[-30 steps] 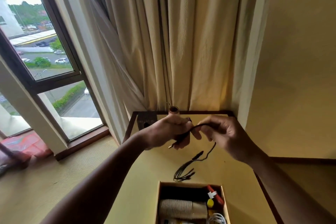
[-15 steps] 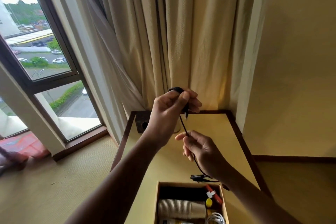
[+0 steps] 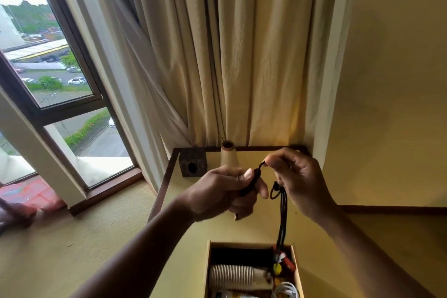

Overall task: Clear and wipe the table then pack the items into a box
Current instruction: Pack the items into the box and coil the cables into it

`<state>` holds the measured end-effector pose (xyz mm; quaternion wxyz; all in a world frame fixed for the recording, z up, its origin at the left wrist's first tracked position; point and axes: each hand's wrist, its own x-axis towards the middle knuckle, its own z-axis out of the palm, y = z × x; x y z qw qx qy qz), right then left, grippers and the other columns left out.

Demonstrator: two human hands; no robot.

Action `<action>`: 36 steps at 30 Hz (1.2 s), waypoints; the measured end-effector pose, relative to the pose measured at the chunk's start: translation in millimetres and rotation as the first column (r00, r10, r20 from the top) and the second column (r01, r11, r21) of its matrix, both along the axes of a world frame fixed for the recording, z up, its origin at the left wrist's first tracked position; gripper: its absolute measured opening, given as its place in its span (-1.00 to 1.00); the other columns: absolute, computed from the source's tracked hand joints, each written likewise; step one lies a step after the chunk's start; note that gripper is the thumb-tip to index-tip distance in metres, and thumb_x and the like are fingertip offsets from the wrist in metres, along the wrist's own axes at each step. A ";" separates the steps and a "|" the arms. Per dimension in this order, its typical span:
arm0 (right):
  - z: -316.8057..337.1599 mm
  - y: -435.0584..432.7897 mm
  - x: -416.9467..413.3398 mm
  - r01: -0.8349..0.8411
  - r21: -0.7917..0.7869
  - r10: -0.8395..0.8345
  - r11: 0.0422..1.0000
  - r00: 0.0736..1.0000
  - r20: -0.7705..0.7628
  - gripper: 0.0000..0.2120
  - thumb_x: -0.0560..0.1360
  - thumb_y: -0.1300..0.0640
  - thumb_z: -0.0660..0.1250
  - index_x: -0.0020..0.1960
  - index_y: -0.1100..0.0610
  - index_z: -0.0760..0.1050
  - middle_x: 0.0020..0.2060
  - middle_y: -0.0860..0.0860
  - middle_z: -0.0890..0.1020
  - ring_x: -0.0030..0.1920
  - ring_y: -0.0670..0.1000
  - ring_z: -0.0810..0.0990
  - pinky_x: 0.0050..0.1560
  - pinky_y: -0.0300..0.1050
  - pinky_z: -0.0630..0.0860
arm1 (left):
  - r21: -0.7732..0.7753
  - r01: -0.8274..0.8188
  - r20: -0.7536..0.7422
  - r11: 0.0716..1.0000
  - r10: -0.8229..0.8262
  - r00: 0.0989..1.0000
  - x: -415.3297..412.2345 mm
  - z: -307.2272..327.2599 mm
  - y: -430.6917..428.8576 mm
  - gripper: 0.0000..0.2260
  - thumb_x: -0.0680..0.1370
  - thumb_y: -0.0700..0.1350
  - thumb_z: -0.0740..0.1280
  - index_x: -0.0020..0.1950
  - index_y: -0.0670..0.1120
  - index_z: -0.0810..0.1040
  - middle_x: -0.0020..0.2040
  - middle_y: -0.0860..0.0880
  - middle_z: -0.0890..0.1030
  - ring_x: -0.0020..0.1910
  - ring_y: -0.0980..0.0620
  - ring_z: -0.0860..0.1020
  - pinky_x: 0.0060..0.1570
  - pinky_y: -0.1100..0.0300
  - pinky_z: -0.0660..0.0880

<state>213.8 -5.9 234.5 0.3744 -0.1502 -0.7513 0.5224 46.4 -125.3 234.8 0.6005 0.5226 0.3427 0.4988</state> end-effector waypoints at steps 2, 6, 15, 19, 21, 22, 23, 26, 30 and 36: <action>-5.4 -4.3 -7.1 -0.003 -0.082 0.002 0.997 1.000 -0.010 -0.81 0.57 0.03 0.31 -0.10 0.14 0.59 -0.50 -0.08 0.42 -0.49 -0.07 0.33 -0.48 -0.18 0.31 | 0.040 0.024 0.252 0.999 -0.034 0.967 11.3 3.0 -1.9 -0.78 0.70 -0.11 0.16 0.06 -0.22 0.53 -0.35 -0.10 0.24 -0.41 -0.03 0.21 -0.30 0.02 0.22; -24.4 -20.2 -21.2 -0.020 -0.147 0.021 0.989 1.000 0.008 -0.75 0.65 0.11 0.26 -0.15 -0.09 0.58 -0.45 -0.05 0.45 -0.44 -0.05 0.35 -0.44 -0.15 0.30 | 0.089 -0.185 0.609 0.979 0.094 0.788 25.0 12.9 4.3 -0.80 0.69 -0.15 0.11 0.01 -0.17 0.48 -0.35 -0.01 0.40 -0.42 0.06 0.34 -0.22 0.14 0.43; -36.8 -38.9 -29.1 -0.161 -0.463 0.110 0.872 0.985 -0.135 -0.78 0.53 0.01 0.32 -0.24 0.07 0.56 -0.13 0.13 0.64 0.02 0.10 0.65 0.18 0.15 0.58 | 0.066 -0.528 0.610 0.847 0.384 0.693 30.2 36.6 20.4 -0.75 0.75 -0.11 0.05 0.06 -0.13 0.50 -0.02 -0.12 0.63 -0.10 -0.02 0.57 0.02 0.13 0.54; -30.1 -39.0 -25.1 -0.268 -0.711 0.004 0.651 0.937 -0.350 -0.77 0.60 0.04 0.30 -0.20 0.10 0.51 -0.19 0.21 0.68 -0.06 0.15 0.70 0.23 0.11 0.51 | 0.017 -0.546 0.597 0.838 0.429 0.678 28.0 37.3 20.4 -0.77 0.74 -0.10 0.07 0.05 -0.12 0.49 0.03 -0.13 0.65 -0.07 -0.01 0.59 0.05 0.12 0.55; -30.2 -38.9 -23.6 -0.285 -0.746 -0.010 0.601 0.931 -0.364 -0.75 0.64 0.00 0.24 -0.12 0.13 0.47 -0.41 0.09 0.50 -0.39 0.07 0.53 0.06 0.10 0.59 | 0.016 -0.571 0.599 0.821 0.449 0.663 23.3 36.5 18.8 -0.77 0.74 -0.10 0.08 0.04 -0.12 0.49 0.02 -0.13 0.65 -0.08 -0.01 0.59 0.04 0.12 0.55; -32.9 -38.5 -23.8 -0.270 -0.735 0.008 0.622 0.941 -0.339 -0.71 0.65 -0.06 0.22 -0.08 0.15 0.47 -0.44 0.04 0.41 -0.45 0.02 0.40 -0.10 0.06 0.59 | 0.031 -0.580 0.600 0.814 0.449 0.662 20.9 36.3 17.6 -0.77 0.74 -0.11 0.08 0.04 -0.12 0.49 0.01 -0.13 0.64 -0.08 -0.02 0.59 0.05 0.11 0.54; -36.0 -38.7 -23.3 -0.235 -0.700 0.041 0.674 0.958 -0.283 -0.66 0.65 -0.12 0.21 -0.02 0.17 0.50 -0.43 0.01 0.35 -0.46 -0.01 0.30 -0.28 -0.02 0.51 | 0.059 -0.591 0.589 0.804 0.450 0.671 19.2 36.6 15.9 -0.76 0.74 -0.12 0.07 0.04 -0.12 0.49 0.01 -0.14 0.64 -0.07 -0.03 0.60 0.07 0.09 0.53; -46.4 -44.5 -20.4 -0.118 -0.362 0.162 0.925 0.982 0.092 -0.71 0.65 -0.11 0.17 0.14 -0.01 0.60 -0.40 -0.03 0.44 -0.46 0.05 0.28 -0.49 -0.11 0.28 | 0.241 -0.662 0.350 0.710 0.573 0.741 15.0 38.5 14.0 -0.74 0.74 -0.16 0.06 0.08 -0.21 0.52 0.08 -0.21 0.67 0.05 -0.12 0.66 0.13 -0.01 0.57; -41.8 -56.0 -16.5 -0.176 0.018 0.158 0.984 0.921 0.355 -0.78 0.68 0.02 0.20 0.20 -0.04 0.59 -0.17 -0.24 0.66 -0.15 -0.19 0.61 -0.14 -0.18 0.52 | 0.657 -0.480 -0.418 0.581 0.811 0.409 5.2 28.6 18.0 -0.77 0.72 -0.14 0.17 0.16 -0.18 0.60 0.09 -0.04 0.67 0.04 0.10 0.66 0.02 0.13 0.62; 0.4 -38.0 5.2 -0.227 0.102 0.201 0.969 0.956 0.214 -0.93 0.61 0.16 0.35 0.03 0.03 0.61 -0.18 -0.16 0.65 -0.13 -0.11 0.63 -0.14 -0.29 0.52 | 0.305 -0.289 -0.750 0.908 0.416 0.514 -19.8 10.9 4.7 -0.80 0.72 -0.16 0.18 -0.06 -0.05 0.51 -0.23 0.04 0.51 -0.32 0.16 0.50 -0.33 0.23 0.41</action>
